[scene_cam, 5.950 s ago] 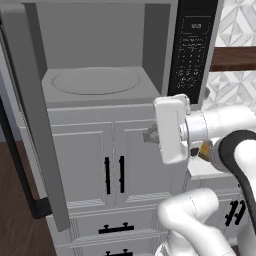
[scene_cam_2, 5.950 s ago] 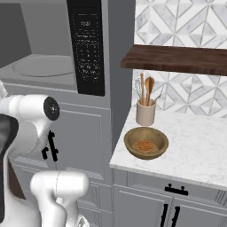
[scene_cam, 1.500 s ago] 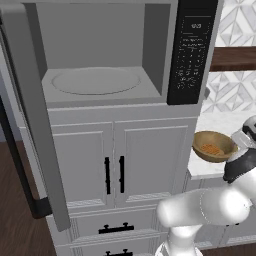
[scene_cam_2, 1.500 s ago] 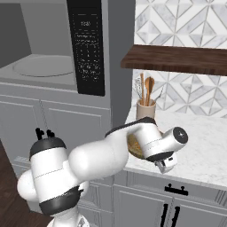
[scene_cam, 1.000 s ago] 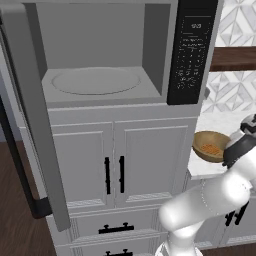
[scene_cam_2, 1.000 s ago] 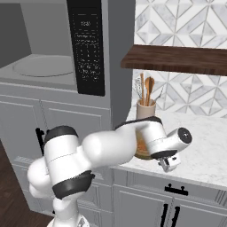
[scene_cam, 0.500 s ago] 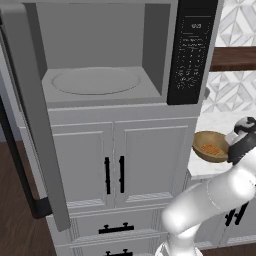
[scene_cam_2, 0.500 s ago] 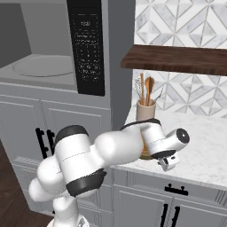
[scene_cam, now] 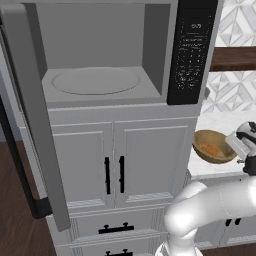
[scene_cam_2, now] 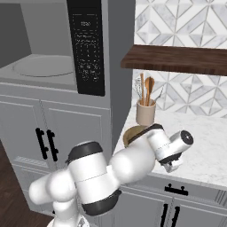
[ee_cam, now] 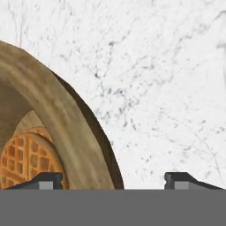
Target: Open the microwave, place the bowl with waffle inside the microwave, then close the microwave door and turn it on.
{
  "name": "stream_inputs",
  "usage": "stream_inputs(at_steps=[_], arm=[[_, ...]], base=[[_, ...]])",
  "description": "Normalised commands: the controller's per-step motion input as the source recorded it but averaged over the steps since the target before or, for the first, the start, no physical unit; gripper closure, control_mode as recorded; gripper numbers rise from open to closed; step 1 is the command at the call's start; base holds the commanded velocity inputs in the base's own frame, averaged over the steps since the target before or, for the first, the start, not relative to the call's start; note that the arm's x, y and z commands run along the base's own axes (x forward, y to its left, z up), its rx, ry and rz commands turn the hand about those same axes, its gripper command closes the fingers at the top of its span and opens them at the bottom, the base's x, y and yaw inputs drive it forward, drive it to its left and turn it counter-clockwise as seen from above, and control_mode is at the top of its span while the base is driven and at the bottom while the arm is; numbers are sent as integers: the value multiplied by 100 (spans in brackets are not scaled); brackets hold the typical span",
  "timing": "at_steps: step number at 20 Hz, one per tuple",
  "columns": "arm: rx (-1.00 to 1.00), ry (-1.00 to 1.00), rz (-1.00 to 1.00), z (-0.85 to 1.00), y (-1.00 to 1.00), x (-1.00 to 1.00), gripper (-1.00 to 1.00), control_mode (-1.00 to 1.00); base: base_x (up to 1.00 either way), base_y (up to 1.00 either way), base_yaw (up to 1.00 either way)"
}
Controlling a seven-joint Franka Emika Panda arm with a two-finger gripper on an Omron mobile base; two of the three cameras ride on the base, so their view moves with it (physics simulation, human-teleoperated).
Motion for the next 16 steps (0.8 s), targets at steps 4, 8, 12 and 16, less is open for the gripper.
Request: stream_inputs(at_steps=[4,8,12,16], arm=[[-8,0,0,-18,38,0,100,-100],[-16,0,0,-37,53,0,100,-100],[-13,0,0,-41,41,0,100,-100],[0,0,0,-3,6,-20,100,-100]], base=[[0,0,0],[0,0,0],[0,0,0],[0,0,0]])
